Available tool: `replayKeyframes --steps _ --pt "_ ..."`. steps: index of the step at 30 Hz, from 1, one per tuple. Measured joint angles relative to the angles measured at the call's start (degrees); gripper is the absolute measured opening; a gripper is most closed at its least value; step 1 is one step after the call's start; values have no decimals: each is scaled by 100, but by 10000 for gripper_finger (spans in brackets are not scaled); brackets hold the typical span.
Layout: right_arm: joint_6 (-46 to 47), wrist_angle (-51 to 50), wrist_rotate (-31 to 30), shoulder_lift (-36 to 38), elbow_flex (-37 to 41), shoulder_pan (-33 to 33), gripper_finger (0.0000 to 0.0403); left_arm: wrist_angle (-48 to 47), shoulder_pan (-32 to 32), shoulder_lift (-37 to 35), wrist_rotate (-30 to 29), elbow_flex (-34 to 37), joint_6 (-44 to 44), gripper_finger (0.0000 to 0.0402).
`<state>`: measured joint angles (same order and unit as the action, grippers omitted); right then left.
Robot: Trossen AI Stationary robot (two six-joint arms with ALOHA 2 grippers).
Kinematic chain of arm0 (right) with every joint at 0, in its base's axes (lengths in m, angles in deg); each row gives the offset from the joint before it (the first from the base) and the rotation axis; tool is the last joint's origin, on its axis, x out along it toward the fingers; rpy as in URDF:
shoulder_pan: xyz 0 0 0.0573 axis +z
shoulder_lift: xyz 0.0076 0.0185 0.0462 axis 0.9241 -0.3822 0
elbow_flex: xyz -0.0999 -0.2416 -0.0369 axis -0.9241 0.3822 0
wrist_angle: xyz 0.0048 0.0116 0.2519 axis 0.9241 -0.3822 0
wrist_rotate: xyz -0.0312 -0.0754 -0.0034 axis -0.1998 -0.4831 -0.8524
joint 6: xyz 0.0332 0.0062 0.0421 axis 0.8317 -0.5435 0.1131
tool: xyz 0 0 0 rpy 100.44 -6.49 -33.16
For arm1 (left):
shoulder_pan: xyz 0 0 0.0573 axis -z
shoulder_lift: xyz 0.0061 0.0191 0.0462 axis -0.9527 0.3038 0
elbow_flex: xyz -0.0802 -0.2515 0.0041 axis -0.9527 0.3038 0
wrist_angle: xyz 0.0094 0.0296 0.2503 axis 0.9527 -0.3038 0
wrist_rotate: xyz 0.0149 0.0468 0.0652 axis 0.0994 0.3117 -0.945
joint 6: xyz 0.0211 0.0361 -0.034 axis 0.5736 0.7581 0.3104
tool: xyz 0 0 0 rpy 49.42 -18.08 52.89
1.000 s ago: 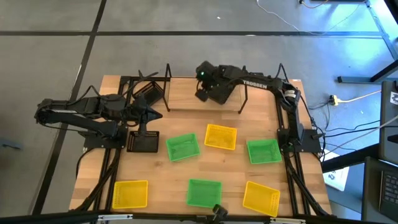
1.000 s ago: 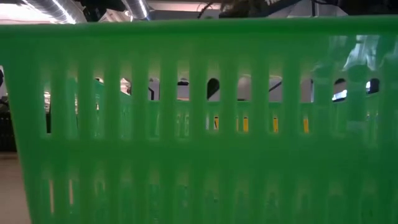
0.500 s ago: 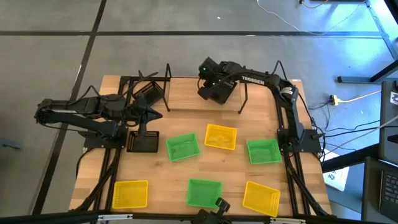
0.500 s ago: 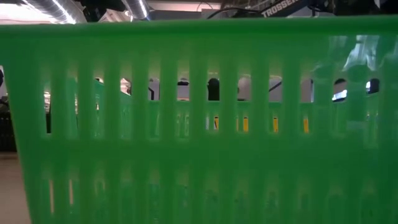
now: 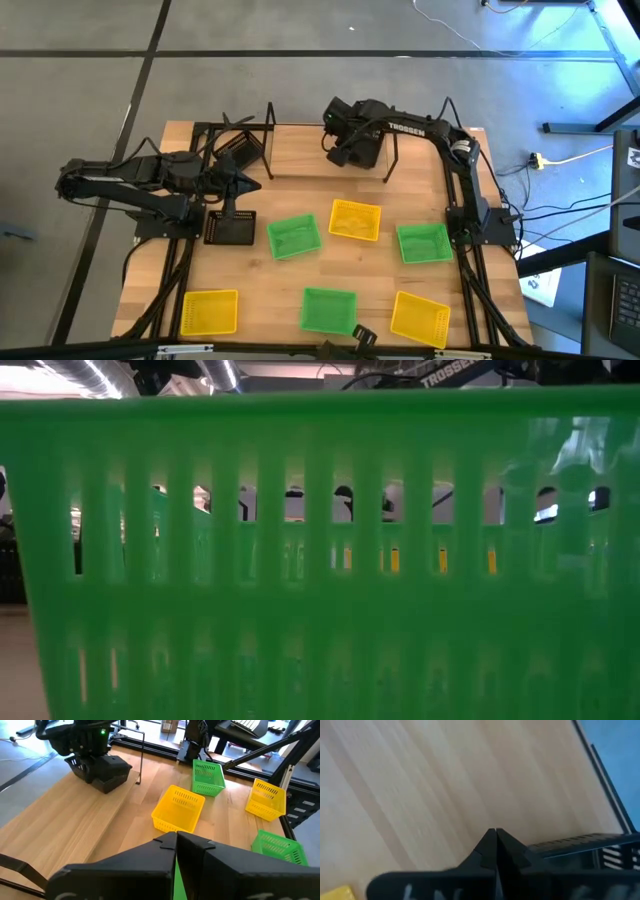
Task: Stack baskets on shelf by color
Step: Put the top right black bin on the shelf, then put the top left green bin on the shelf
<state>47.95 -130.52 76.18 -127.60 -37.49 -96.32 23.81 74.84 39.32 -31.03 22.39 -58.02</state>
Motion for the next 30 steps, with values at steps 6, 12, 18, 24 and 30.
replayKeyframes --steps 6,12,18,24,30 --pt "-275 -354 -2 0 0 91 0 0 1 0 0 0 0 4" --pt "-434 -497 -7 6 -11 166 0 0 1 0 0 0 0 4" --pt "-862 -946 -2 255 -494 479 0 9 -1 2 0 0 -4 4" --pt "-1337 -1391 85 856 -1001 1085 0 54 1 2 0 0 37 4" --pt "-1913 -1713 1297 1385 -1036 1549 0 42 38 1 104 0 186 4"
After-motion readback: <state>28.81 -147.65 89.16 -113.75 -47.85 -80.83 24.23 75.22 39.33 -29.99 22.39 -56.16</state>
